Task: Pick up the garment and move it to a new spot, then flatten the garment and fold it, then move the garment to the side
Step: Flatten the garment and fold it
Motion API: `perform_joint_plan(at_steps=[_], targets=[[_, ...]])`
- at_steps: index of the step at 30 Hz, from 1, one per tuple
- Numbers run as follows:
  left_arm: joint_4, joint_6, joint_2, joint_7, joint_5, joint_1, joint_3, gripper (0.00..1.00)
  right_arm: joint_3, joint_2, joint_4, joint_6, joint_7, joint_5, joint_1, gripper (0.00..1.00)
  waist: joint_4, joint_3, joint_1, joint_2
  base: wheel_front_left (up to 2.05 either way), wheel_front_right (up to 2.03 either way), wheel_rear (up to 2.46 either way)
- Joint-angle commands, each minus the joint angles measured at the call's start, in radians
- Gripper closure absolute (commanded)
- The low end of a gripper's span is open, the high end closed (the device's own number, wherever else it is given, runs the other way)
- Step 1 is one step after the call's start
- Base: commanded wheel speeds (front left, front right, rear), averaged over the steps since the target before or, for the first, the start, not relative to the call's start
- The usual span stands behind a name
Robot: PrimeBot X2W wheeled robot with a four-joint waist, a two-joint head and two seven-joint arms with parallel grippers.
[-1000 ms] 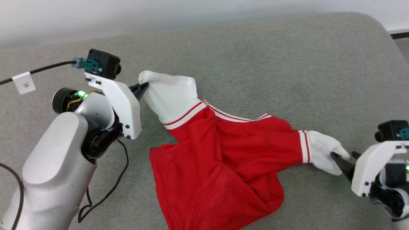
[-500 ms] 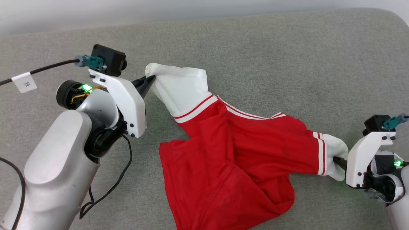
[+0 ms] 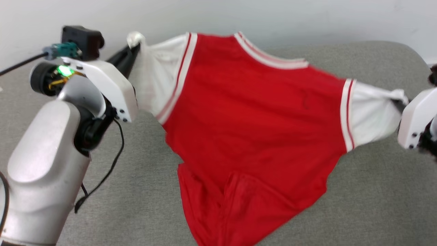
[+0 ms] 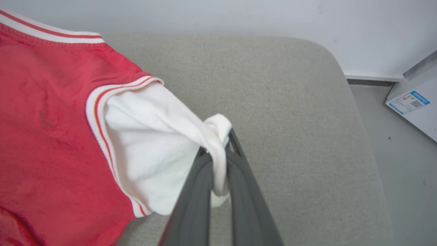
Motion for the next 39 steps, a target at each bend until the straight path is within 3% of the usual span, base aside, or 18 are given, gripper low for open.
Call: perform_joint_plan(at_steps=[1,11,25,33,39], targets=[[0.009,0.007,-0.006,-0.024,0.002,-0.026,0.011,1.0,-0.007,-0.007,-0.002,-0.001,-0.009,-0.011,-0.033,1.0,0.014,-0.018,0.0,0.0,0.0,0.0,0.0],[0.21,0.013,-0.036,-0.203,0.067,-0.312,0.054,1.0,-0.014,0.041,0.062,-0.001,-0.135,-0.051,-0.338,1.0,0.031,0.03,0.0,0.0,0.0,0.0,0.0],[0.373,-0.014,0.034,-0.385,0.16,-0.85,0.09,1.0,-0.037,0.132,0.153,-0.001,-0.348,-0.166,-0.947,1.0,-0.011,0.324,0.0,0.0,0.0,0.0,0.0],[0.431,-0.034,0.037,-0.406,0.148,-0.962,0.084,1.0,0.003,0.151,0.262,-0.001,-0.438,-0.172,-1.127,1.0,-0.018,0.471,0.0,0.0,0.0,0.0,0.0],[0.478,-0.037,0.018,-0.469,0.136,-0.92,0.082,1.0,0.047,0.168,0.359,-0.001,-0.518,-0.167,-1.165,1.0,-0.008,0.546,0.0,0.0,0.0,0.0,0.0]])
